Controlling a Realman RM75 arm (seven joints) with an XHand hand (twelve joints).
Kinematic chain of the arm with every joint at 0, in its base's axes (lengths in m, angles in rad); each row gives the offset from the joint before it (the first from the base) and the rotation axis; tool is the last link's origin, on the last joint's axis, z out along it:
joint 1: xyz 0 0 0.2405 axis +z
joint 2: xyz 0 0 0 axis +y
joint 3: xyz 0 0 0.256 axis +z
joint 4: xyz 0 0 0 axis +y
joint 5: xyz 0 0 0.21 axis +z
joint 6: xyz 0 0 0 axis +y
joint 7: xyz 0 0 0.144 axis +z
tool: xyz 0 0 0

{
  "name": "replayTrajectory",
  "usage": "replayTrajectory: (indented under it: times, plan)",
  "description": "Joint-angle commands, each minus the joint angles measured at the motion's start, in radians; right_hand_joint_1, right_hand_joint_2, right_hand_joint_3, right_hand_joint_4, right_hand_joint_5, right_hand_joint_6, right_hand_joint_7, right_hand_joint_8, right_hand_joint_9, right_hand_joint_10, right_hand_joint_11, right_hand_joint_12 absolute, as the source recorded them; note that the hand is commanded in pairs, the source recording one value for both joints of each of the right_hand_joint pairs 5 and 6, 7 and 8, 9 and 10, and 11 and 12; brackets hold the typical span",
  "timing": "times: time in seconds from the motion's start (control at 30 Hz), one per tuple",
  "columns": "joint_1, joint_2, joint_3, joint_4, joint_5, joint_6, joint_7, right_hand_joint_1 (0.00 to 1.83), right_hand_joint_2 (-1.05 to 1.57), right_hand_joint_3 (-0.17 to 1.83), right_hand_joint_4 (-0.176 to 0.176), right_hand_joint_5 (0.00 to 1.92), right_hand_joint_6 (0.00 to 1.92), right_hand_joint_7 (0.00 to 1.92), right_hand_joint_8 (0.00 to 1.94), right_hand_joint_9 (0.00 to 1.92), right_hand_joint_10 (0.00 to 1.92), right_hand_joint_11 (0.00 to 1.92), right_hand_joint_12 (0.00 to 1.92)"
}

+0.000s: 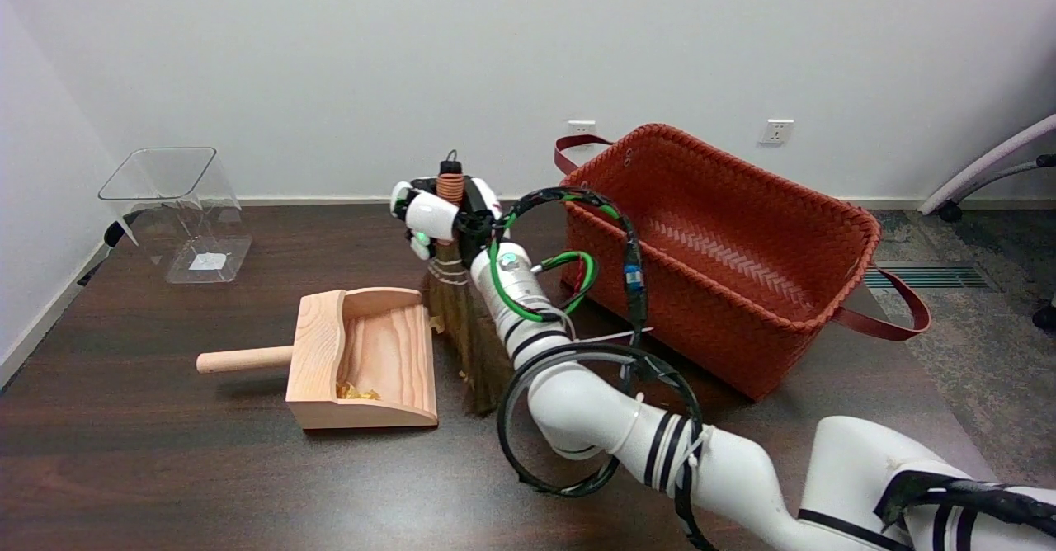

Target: Sweep the paper balls into the dustpan.

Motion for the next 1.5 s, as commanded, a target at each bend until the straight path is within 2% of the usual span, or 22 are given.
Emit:
replayTrajectory:
  times: [0.03, 0.43, 0.73, 0.93, 1.2, 1.5]
  plan:
    - [0.048, -0.142, -0.009, 0.078, 0.019, -0.009, 0.004, 1.05, 0.72, 1.22, 0.000, 1.92, 1.92, 1.92, 1.92, 1.92, 1.92, 1.92, 1.92]
    - [0.087, -0.213, -0.003, 0.164, -0.002, -0.009, 0.006, 1.06, 0.67, 1.23, 0.000, 1.92, 1.92, 1.92, 1.92, 1.92, 1.92, 1.92, 1.92]
    - [0.101, -0.215, -0.010, 0.140, -0.006, -0.020, 0.006, 1.05, 0.64, 1.25, 0.000, 1.92, 1.92, 1.92, 1.92, 1.92, 1.92, 1.92, 1.92]
    - [0.106, -0.209, -0.005, 0.110, -0.093, -0.028, -0.005, 1.05, 0.64, 1.25, 0.000, 1.92, 1.92, 1.92, 1.92, 1.92, 1.92, 1.92, 1.92]
    - [0.094, -0.161, 0.001, 0.059, -0.152, -0.071, -0.185, 1.06, 0.64, 1.25, 0.000, 1.92, 1.92, 1.92, 1.92, 1.92, 1.92, 1.92, 1.92]
    - [0.054, -0.114, 0.019, -0.029, -0.157, -0.079, -0.315, 1.06, 0.66, 1.24, 0.000, 1.92, 1.92, 1.92, 1.92, 1.92, 1.92, 1.92, 1.92]
